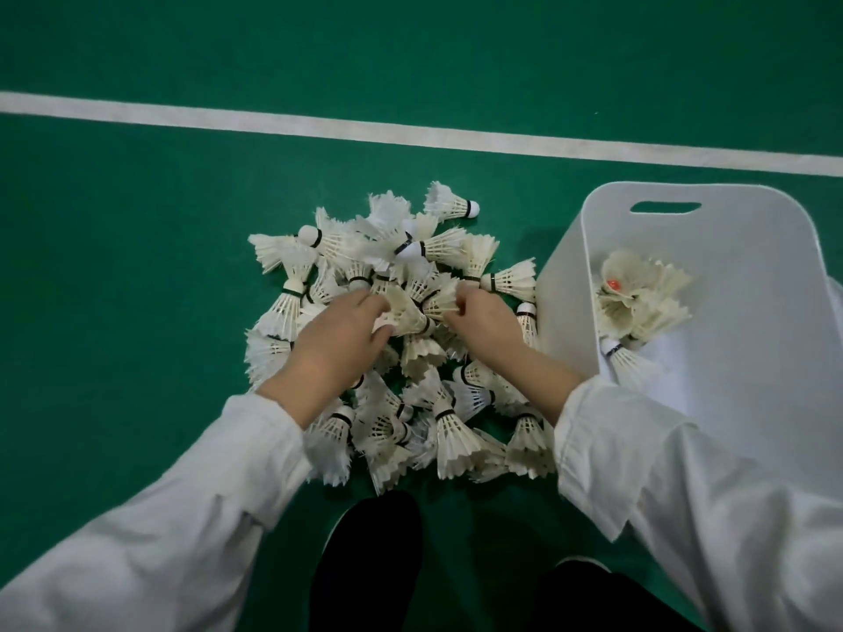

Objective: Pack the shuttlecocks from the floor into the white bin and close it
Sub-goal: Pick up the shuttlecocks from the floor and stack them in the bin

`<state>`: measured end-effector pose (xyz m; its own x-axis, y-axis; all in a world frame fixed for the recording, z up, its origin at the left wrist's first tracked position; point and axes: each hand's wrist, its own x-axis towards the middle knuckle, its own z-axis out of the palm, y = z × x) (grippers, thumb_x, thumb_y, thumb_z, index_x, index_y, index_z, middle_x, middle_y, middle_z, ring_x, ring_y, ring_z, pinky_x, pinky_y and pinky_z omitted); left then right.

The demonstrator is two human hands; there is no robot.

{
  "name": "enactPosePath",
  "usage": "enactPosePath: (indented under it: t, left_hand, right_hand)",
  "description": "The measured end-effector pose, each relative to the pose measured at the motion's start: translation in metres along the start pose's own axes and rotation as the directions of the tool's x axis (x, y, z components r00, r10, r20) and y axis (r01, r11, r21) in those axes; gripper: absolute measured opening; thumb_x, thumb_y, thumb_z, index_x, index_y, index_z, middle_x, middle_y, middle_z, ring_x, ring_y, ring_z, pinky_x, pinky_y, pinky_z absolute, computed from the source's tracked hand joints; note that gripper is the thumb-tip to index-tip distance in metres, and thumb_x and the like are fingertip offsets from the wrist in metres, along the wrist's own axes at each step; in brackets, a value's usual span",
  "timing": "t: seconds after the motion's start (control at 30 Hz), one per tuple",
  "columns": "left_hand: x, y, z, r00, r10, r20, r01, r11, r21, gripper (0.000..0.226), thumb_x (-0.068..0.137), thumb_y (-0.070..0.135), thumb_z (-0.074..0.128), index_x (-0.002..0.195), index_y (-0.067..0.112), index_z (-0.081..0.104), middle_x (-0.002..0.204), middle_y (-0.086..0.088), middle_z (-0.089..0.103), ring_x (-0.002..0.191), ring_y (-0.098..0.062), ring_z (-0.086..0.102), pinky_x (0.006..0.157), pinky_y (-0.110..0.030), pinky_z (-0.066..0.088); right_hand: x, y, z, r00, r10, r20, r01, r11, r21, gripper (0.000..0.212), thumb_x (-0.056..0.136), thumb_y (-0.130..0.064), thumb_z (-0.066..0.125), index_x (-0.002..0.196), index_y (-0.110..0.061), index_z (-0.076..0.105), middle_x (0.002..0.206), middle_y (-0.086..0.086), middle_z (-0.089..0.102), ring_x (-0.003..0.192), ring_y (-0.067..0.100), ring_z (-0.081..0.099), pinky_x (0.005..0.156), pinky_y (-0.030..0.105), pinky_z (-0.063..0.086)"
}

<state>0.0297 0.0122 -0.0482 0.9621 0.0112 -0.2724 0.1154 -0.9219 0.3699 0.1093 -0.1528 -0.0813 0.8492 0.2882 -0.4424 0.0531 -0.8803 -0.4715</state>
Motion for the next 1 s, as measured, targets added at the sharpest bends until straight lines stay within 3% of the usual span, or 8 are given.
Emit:
enactPosePath:
  t: [0.17, 0.37, 0.47, 0.53, 0.6, 0.73, 0.87, 1.0]
  left_hand:
    - [0.01, 0.015, 0.032, 0.998, 0.006, -0.065, -0.008, 1.0, -0.018, 0.025, 0.093, 0.027, 0.049, 0.109, 0.011, 0.061, 0.116, -0.003, 0.057, 0.107, -0.02, 0.047, 0.072, -0.03, 0.043]
    - [-0.005, 0.011, 0.011, 0.992, 0.098, -0.077, -0.105, 0.99, -0.091, 0.014, 0.095, 0.025, 0.046, 0.086, 0.014, 0.05, 0.081, 0.002, 0.054, 0.078, -0.02, 0.054, 0.059, -0.028, 0.038]
    - [-0.019, -0.007, -0.015, 0.995, -0.02, -0.099, 0.002, 0.984, -0.177, 0.008, 0.095, 0.023, 0.045, 0.1, 0.017, 0.047, 0.085, -0.002, 0.062, 0.068, -0.018, 0.059, 0.061, -0.036, 0.052]
    - [-0.026, -0.026, -0.026, 0.981, -0.13, -0.146, 0.11, 0.984, -0.14, 0.035, 0.093, 0.014, 0.048, 0.124, 0.02, 0.035, 0.08, -0.003, 0.063, 0.057, -0.02, 0.06, 0.05, -0.041, 0.053]
    - [-0.031, -0.045, -0.032, 0.962, -0.16, -0.223, 0.167, 0.986, 0.01, 0.053, 0.085, -0.003, 0.049, 0.129, 0.023, 0.033, 0.079, -0.005, 0.062, 0.055, -0.022, 0.055, 0.045, -0.035, 0.047]
    - [-0.03, -0.068, -0.027, 0.937, -0.273, -0.218, 0.315, 0.929, 0.193, 0.027, 0.081, -0.008, 0.049, 0.102, 0.002, 0.063, 0.106, -0.014, 0.052, 0.094, -0.029, 0.051, 0.069, -0.043, 0.052]
    - [-0.021, -0.07, -0.005, 0.931, -0.341, -0.134, 0.36, 0.917, 0.17, 0.03, 0.091, 0.022, 0.049, 0.107, -0.001, 0.059, 0.127, -0.013, 0.037, 0.121, -0.028, 0.033, 0.085, -0.044, 0.049]
    - [-0.01, -0.07, 0.007, 0.945, -0.252, -0.208, 0.298, 0.927, 0.227, 0.04, 0.091, 0.035, 0.047, 0.098, 0.001, 0.067, 0.125, -0.014, 0.039, 0.12, -0.029, 0.031, 0.097, -0.044, 0.04]
  right_hand:
    - [-0.005, 0.001, -0.008, 0.999, -0.017, -0.052, 0.016, 1.0, -0.014, 0.023, 0.086, -0.015, 0.054, 0.066, -0.016, 0.043, 0.063, 0.002, 0.052, 0.064, 0.023, 0.051, 0.047, 0.027, 0.033]
    - [-0.027, 0.009, -0.029, 0.999, -0.012, -0.043, 0.024, 0.954, 0.298, 0.016, 0.093, -0.019, 0.054, 0.105, -0.011, 0.06, 0.092, 0.002, 0.064, 0.054, 0.017, 0.064, 0.045, 0.031, 0.055]
    - [-0.03, 0.017, -0.035, 0.998, 0.011, -0.054, 0.01, 0.929, 0.371, 0.007, 0.093, -0.02, 0.055, 0.094, -0.015, 0.06, 0.088, 0.01, 0.068, 0.067, 0.028, 0.07, 0.057, 0.043, 0.058]
    - [-0.031, 0.013, -0.034, 0.998, 0.007, -0.068, 0.019, 0.929, 0.37, 0.011, 0.092, -0.022, 0.056, 0.098, -0.015, 0.062, 0.088, 0.007, 0.069, 0.069, 0.024, 0.07, 0.063, 0.045, 0.059]
    - [-0.034, 0.005, -0.031, 0.997, -0.029, -0.069, 0.051, 0.936, 0.347, 0.014, 0.092, -0.023, 0.057, 0.101, -0.015, 0.064, 0.087, 0.001, 0.068, 0.069, 0.022, 0.069, 0.067, 0.044, 0.059]
    - [-0.044, -0.015, -0.016, 0.986, -0.164, -0.021, 0.165, 0.972, 0.167, 0.019, 0.093, -0.019, 0.054, 0.106, -0.011, 0.066, 0.085, -0.001, 0.065, 0.06, 0.015, 0.057, 0.048, 0.011, 0.043]
    - [-0.047, -0.022, -0.003, 0.977, -0.212, 0.023, 0.211, 0.976, 0.053, 0.023, 0.094, -0.014, 0.049, 0.109, -0.008, 0.065, 0.105, 0.006, 0.067, 0.094, 0.019, 0.061, 0.08, 0.027, 0.045]
    - [-0.046, -0.021, 0.0, 0.975, -0.222, 0.015, 0.222, 0.975, 0.007, 0.024, 0.094, -0.014, 0.047, 0.109, -0.008, 0.065, 0.107, 0.007, 0.067, 0.098, 0.021, 0.06, 0.083, 0.033, 0.046]
